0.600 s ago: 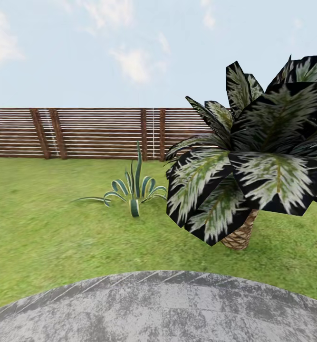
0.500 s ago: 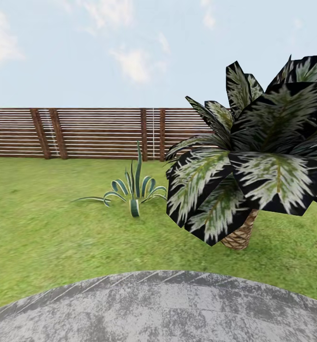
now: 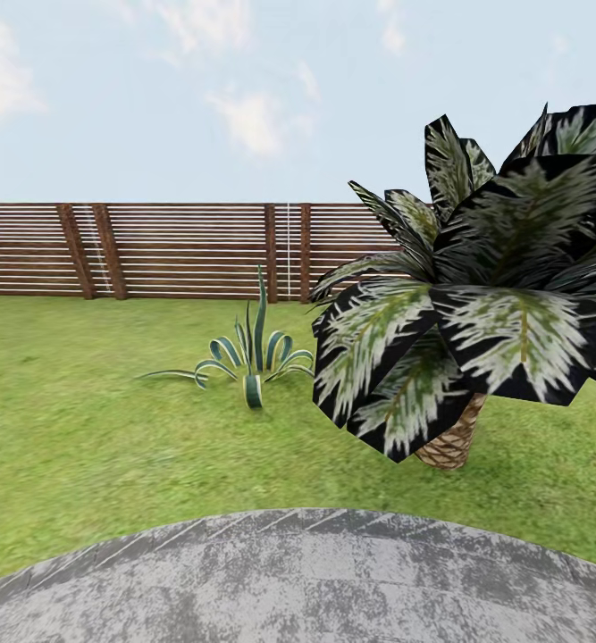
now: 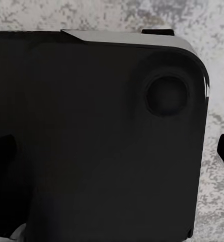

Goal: In the garden, pick up the pesticide atomizer on the floor and spray pesticide onto both trees until each tree trunk is fully covered.

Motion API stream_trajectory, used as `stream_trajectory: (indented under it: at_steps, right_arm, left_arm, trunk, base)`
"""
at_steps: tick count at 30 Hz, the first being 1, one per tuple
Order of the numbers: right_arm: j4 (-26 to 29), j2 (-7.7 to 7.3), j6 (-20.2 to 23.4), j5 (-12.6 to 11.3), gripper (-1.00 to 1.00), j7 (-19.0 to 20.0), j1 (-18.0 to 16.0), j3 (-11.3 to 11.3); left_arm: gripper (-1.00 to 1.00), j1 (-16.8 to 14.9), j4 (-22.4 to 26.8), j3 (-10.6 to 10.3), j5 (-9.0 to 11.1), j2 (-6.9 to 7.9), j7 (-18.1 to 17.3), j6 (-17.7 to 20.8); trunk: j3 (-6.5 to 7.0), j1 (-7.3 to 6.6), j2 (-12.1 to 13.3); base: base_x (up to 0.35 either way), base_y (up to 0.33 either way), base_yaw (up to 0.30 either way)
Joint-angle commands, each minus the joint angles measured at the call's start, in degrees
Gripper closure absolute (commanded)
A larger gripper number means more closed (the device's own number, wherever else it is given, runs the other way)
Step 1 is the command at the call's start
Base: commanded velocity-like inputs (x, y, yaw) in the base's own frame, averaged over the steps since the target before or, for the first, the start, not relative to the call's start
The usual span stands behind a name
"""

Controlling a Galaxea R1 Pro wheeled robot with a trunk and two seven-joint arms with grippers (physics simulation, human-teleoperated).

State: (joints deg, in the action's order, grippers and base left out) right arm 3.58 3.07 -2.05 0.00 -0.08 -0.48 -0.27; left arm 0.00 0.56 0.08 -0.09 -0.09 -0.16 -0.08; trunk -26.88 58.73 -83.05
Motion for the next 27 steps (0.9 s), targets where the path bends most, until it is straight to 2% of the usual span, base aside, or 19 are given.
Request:
stream_trajectory:
  at_steps: [1,11,12,16,17,18,19,20,22,25,27]
  right_arm:
    - [-0.01,0.01,-0.24,0.00,-1.00,-0.01,-0.04,-0.03]
    - [0.42,-0.49,-2.98,0.15,-1.00,-0.15,-0.05,0.09]
    - [1.80,-0.77,-6.89,0.20,-1.00,-0.20,-0.05,0.13]
    - [6.99,-1.37,-7.68,0.31,-1.00,-0.26,-0.10,0.17]
    - [8.43,-1.70,-7.77,0.32,-1.00,-0.26,-0.15,0.18]
    - [9.19,-1.87,-7.81,0.31,-1.00,-0.26,-0.16,0.18]
    - [11.74,-2.30,-8.00,0.29,-1.00,-0.27,-0.20,0.18]
    - [13.78,-2.48,-8.37,0.28,-1.00,-0.27,-0.21,0.18]
    - [16.41,-2.64,-9.15,0.27,-1.00,-0.27,-0.22,0.14]
    - [20.48,-2.76,-11.79,0.26,-1.00,-0.22,-0.28,0.11]
    - [21.52,-2.78,-13.29,0.26,-1.00,-0.20,-0.34,0.10]
  left_arm:
    - [-1.00,0.00,0.05,0.01,-0.01,0.00,-0.02,-0.01]
    - [-1.00,0.00,0.05,0.01,-0.04,0.00,0.00,-0.01]
    - [-1.00,-0.02,0.15,0.04,0.03,-0.02,0.02,-0.49]
    - [-1.00,-0.07,1.24,0.05,-0.24,0.04,-0.01,-8.27]
    - [-1.00,-0.08,1.51,0.07,-0.25,0.14,-0.01,-11.53]
    - [-1.00,-0.08,1.62,0.07,-0.25,0.20,-0.01,-13.12]
    - [-1.00,-0.14,1.87,0.08,-0.22,0.45,-0.01,-17.36]
    - [-1.00,-0.19,2.01,0.09,-0.23,0.73,-0.02,-19.65]
    - [-1.00,-0.31,2.18,0.09,-0.26,1.36,-0.02,-21.69]
    - [-1.00,-1.20,3.24,0.15,-0.05,3.59,0.03,-23.46]
    - [-1.00,-1.82,4.37,0.17,0.06,4.57,0.05,-23.85]
  trunk:
    - [-0.05,0.00,-0.03]
    - [-0.05,0.00,-0.03]
    - [-0.05,0.00,-0.03]
    - [-0.05,0.00,-0.03]
    - [-0.05,0.00,-0.03]
    - [-0.05,0.00,-0.03]
    - [-0.05,0.00,-0.03]
    - [-0.05,0.00,-0.03]
    - [-0.05,0.00,-0.03]
    - [-0.05,0.00,-0.03]
    - [-0.05,0.00,-0.03]
  base:
    - [0.000,0.000,0.000]
    - [0.000,0.000,0.000]
    - [0.000,0.000,0.000]
    - [0.000,0.000,0.000]
    - [0.000,0.000,0.000]
    - [0.000,0.000,0.000]
    - [0.000,0.000,0.000]
    - [0.000,0.000,0.000]
    - [0.000,0.000,0.000]
    - [0.000,0.000,0.000]
    - [0.000,0.000,0.000]
